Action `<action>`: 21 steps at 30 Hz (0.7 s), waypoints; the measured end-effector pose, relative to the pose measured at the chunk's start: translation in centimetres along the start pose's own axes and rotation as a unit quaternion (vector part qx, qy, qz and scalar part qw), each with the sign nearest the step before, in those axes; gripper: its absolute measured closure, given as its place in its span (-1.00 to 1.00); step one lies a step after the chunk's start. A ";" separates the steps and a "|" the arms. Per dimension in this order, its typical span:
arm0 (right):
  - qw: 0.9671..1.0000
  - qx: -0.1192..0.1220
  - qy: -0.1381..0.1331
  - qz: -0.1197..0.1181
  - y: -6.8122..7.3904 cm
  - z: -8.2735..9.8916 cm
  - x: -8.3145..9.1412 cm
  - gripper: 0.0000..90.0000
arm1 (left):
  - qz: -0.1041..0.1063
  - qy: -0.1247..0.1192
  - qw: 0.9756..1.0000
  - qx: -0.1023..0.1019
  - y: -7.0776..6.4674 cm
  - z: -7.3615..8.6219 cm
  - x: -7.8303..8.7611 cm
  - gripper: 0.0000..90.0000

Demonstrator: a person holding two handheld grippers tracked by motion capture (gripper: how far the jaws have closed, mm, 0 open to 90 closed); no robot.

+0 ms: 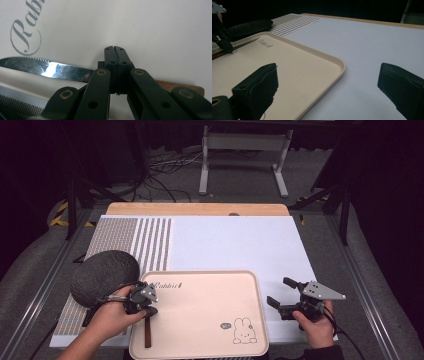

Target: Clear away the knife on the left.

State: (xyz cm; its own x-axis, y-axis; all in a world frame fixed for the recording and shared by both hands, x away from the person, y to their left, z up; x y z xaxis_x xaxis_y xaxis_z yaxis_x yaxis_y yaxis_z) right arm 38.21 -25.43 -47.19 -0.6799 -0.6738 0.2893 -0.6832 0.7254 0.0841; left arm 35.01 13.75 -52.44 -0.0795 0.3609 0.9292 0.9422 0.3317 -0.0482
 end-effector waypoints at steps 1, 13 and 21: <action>1.000 0.001 0.001 0.000 0.0 0.0 0.0 -0.91 | 0.001 -0.001 1.000 -0.001 -0.1 0.1 0.0 1.00; 1.000 0.001 0.003 0.001 0.0 0.1 -0.1 -0.91 | 0.011 0.017 1.000 -0.008 -0.8 0.9 0.3 0.98; 1.000 0.000 0.004 0.001 0.0 0.1 -0.1 -0.91 | 0.012 0.027 1.000 -0.009 -0.9 1.3 0.5 0.93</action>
Point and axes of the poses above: each handheld gripper's, and its own axes: x roughly backward along the jaws, z roughly out of its underside, y roughly to its left, the point moved 10 cm from there along -x, roughly forward along the jaws, and after that the axes turned 1 degree about -y, right-handed, at the moved point
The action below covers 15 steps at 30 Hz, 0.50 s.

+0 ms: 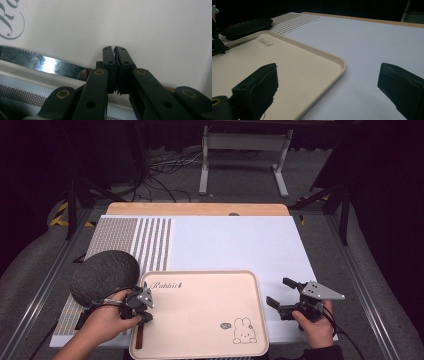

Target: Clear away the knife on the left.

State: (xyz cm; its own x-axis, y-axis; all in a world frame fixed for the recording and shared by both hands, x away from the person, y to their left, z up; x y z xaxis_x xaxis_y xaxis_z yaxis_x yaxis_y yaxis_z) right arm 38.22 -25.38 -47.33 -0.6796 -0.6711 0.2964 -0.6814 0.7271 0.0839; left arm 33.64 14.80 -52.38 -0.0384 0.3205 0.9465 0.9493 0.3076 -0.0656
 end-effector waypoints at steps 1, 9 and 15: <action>1.000 0.000 0.000 0.000 0.0 0.0 0.0 -0.91 | 0.000 -0.002 1.000 0.003 0.0 0.0 0.0 0.90; 1.000 0.001 0.000 0.000 0.0 0.0 0.0 -0.91 | 0.001 -0.058 0.998 0.032 0.1 -1.3 1.0 0.14; 1.000 0.002 0.000 0.000 0.0 0.0 0.0 -0.91 | -0.033 -0.101 0.994 0.037 1.1 -1.9 2.3 -0.57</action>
Point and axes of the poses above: each handheld gripper's, and its own axes: x roughly backward along the jaws, z roughly out of its underside, y roughly to its left, the point moved 10 cm from there along -x, roughly forward along the jaws, and after that the axes turned 1 degree about -y, right-handed, at the moved point
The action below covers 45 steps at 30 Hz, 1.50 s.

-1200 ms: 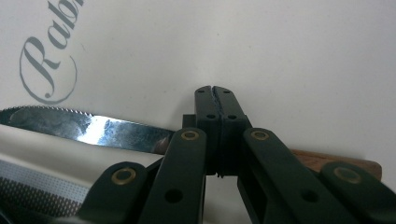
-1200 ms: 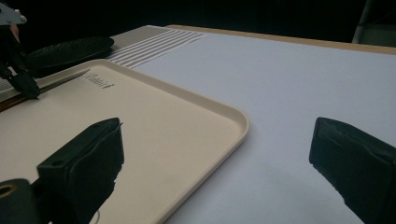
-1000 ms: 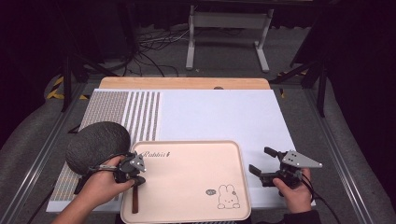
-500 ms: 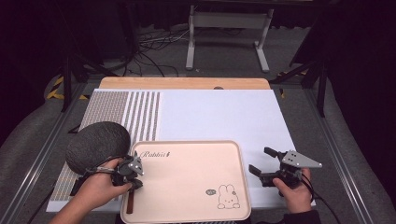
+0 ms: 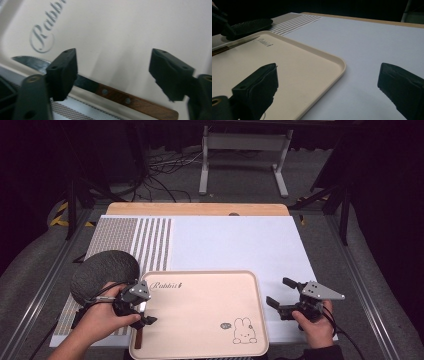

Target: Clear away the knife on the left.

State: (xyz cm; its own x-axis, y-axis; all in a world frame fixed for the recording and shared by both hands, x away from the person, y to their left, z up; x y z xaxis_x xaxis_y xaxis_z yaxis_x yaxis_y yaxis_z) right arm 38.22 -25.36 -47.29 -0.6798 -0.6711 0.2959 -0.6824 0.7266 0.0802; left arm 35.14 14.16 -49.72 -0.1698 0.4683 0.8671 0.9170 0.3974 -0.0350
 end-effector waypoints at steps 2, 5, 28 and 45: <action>1.000 -0.001 -0.001 0.000 0.0 0.0 0.0 -0.91 | -0.003 -0.027 1.000 0.006 0.2 -0.4 0.6 -0.65; 1.000 -0.001 -0.001 0.000 0.0 0.0 0.1 -0.91 | -0.004 -0.051 0.999 0.001 0.3 -0.6 1.2 -0.73; 1.000 -0.002 -0.007 -0.002 0.0 -0.1 0.1 -0.92 | -0.027 -0.272 0.961 0.025 2.6 1.5 5.3 -0.85; 1.000 0.004 -0.011 -0.004 -0.1 -0.1 0.2 -0.93 | -0.053 -0.320 0.945 0.046 3.7 6.0 5.4 -0.89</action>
Point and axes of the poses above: each handheld gripper's, and its own axes: x roughly backward along the jaws, z roughly out of its underside, y roughly to its left, the point moved 10 cm from there along -x, roughly forward along the jaws, and after that the axes turned 1 degree about -y, right-handed, at the moved point
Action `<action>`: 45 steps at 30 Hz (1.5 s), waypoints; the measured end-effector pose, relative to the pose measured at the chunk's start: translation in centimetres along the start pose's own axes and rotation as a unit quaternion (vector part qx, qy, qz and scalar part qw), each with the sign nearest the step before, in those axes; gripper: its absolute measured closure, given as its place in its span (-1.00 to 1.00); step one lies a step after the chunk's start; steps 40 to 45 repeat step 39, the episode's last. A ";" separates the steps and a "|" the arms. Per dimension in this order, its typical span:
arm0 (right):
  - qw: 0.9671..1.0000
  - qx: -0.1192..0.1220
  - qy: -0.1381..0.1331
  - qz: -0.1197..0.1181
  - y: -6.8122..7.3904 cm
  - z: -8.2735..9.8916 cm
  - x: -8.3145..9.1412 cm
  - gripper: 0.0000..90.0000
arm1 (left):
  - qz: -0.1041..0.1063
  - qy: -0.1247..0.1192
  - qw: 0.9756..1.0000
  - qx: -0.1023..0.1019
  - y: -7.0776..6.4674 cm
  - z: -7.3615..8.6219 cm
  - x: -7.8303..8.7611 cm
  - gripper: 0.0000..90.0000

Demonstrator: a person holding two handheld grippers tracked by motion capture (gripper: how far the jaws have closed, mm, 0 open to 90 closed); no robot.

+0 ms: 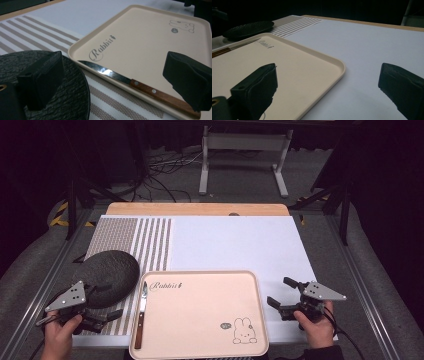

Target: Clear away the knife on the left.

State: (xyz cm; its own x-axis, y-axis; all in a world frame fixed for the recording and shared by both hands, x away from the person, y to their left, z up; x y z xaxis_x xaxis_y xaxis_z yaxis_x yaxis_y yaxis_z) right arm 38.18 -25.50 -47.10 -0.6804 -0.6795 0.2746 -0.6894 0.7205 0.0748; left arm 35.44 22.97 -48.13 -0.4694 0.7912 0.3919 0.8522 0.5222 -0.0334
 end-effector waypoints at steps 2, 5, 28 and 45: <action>1.000 0.000 0.000 0.000 0.0 0.0 0.0 -0.93 | -0.003 -0.005 1.000 0.006 0.3 0.4 0.2 -0.89; 1.000 0.000 -0.001 -0.001 0.0 0.0 0.1 -0.93 | -0.005 -0.007 1.000 0.009 0.5 0.7 0.4 -0.90; 1.000 0.001 0.006 0.000 -0.2 0.8 0.1 -0.93 | -0.030 -0.007 0.999 0.040 1.5 3.1 0.6 -0.91; 1.000 0.000 0.004 0.001 -0.3 0.7 0.2 -0.93 | -0.040 -0.006 0.999 0.035 1.5 2.9 0.6 -0.91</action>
Point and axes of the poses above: each handheld gripper's, and its own axes: x roughly backward along the jaws, z roughly out of its underside, y roughly to its left, the point moved 10 cm from there along -x, roughly forward along the jaws, and after that the axes turned 1 degree about -y, right-handed, at the moved point
